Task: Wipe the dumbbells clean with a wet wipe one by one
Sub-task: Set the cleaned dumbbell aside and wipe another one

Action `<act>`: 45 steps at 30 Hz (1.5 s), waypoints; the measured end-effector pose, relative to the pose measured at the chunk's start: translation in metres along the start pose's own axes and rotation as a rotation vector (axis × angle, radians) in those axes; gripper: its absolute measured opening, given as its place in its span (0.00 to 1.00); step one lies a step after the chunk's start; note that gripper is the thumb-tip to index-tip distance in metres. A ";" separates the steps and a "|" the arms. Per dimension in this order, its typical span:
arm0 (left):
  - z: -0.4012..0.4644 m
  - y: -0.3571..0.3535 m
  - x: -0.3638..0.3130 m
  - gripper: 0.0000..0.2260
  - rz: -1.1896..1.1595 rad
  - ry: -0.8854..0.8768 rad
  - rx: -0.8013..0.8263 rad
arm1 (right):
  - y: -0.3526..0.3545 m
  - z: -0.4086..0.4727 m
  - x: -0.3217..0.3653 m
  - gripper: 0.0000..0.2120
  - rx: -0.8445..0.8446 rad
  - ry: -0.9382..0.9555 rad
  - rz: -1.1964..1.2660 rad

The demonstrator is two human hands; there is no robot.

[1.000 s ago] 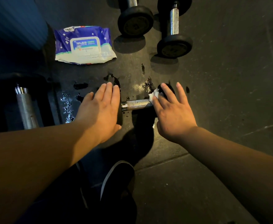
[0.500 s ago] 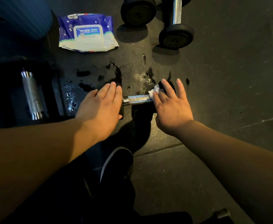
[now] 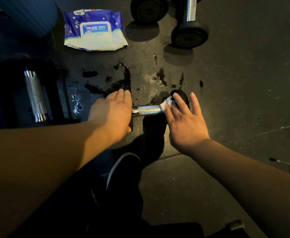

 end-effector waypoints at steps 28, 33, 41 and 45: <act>-0.003 0.009 -0.011 0.30 0.054 -0.052 0.048 | 0.005 0.011 -0.003 0.38 0.046 0.032 0.034; -0.015 0.000 -0.020 0.32 0.122 -0.055 0.032 | 0.001 -0.005 0.001 0.38 0.056 0.030 0.036; 0.029 0.050 0.014 0.32 -0.065 -0.042 0.333 | 0.003 -0.003 -0.001 0.36 0.019 -0.007 0.037; 0.042 0.065 0.030 0.34 -0.084 -0.030 0.249 | 0.008 0.012 -0.005 0.36 -0.012 -0.037 0.056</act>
Point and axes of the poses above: each hand's wrist, its own z-axis towards the middle knuckle, its own y-axis out of the back of the hand, x = y × z, the point moved 3 cm from there along z, towards the middle knuckle, and after that the axes turned 2 degrees about x, right-handed, at the moved point
